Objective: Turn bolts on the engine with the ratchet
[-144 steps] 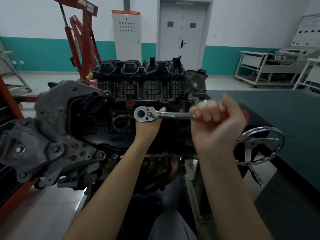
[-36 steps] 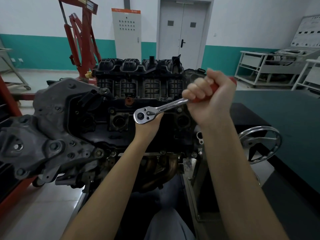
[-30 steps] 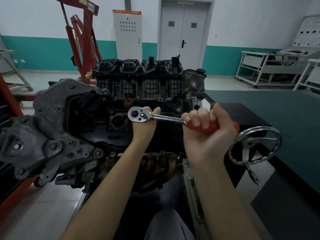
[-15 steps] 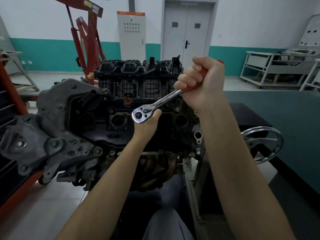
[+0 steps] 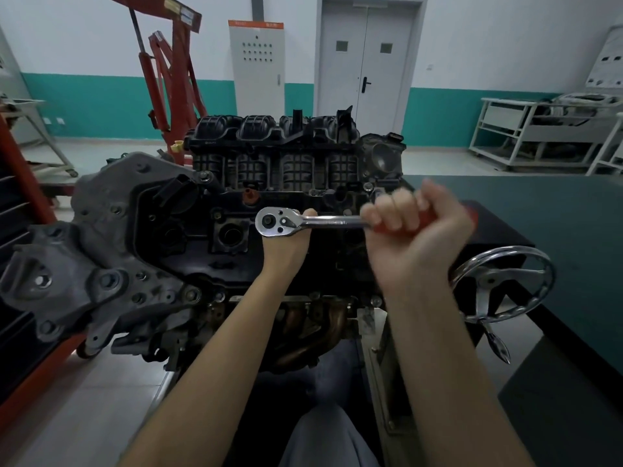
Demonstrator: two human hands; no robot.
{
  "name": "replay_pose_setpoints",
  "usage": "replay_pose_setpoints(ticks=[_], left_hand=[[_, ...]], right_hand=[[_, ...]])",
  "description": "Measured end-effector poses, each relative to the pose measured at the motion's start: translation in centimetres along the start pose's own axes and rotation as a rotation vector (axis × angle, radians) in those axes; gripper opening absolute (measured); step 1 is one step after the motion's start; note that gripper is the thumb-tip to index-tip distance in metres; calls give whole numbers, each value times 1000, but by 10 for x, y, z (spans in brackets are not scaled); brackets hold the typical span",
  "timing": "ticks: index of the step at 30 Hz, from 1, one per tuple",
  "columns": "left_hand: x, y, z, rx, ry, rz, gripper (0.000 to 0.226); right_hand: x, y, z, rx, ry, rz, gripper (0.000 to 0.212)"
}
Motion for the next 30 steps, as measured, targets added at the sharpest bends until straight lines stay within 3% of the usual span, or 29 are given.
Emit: replay_pose_setpoints(ticks=[7, 13, 16, 20, 24, 27, 30], left_hand=[[-4, 2, 4, -14, -2, -60, 51], [-6, -3, -1, 19, 53, -20, 51], [-2, -1, -1, 28, 53, 10, 54], [-1, -3, 1, 12, 38, 5, 55], [-6, -4, -2, 77, 117, -60, 39], [-5, -2, 2, 24, 91, -55, 56], [-8, -1, 4, -11, 58, -67, 58]], right_hand=[[8, -52, 40, -87, 186, 252, 37], [6, 8, -15, 97, -101, -38, 37], [17, 38, -30, 88, -190, -90, 33], [9, 29, -14, -20, -84, -95, 35], [1, -17, 22, -96, 91, 25, 30], [6, -43, 42, -110, 197, 162, 36], [6, -47, 42, -104, 187, 191, 36]])
Point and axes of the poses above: each hand's wrist, its own y-axis away from the middle knuckle, its own z-axis out of the palm, x = y × z, the point moved 9 cm from there along -y, towards the middle knuckle, and after that the axes turned 1 degree about y, right-handed, at the moved point
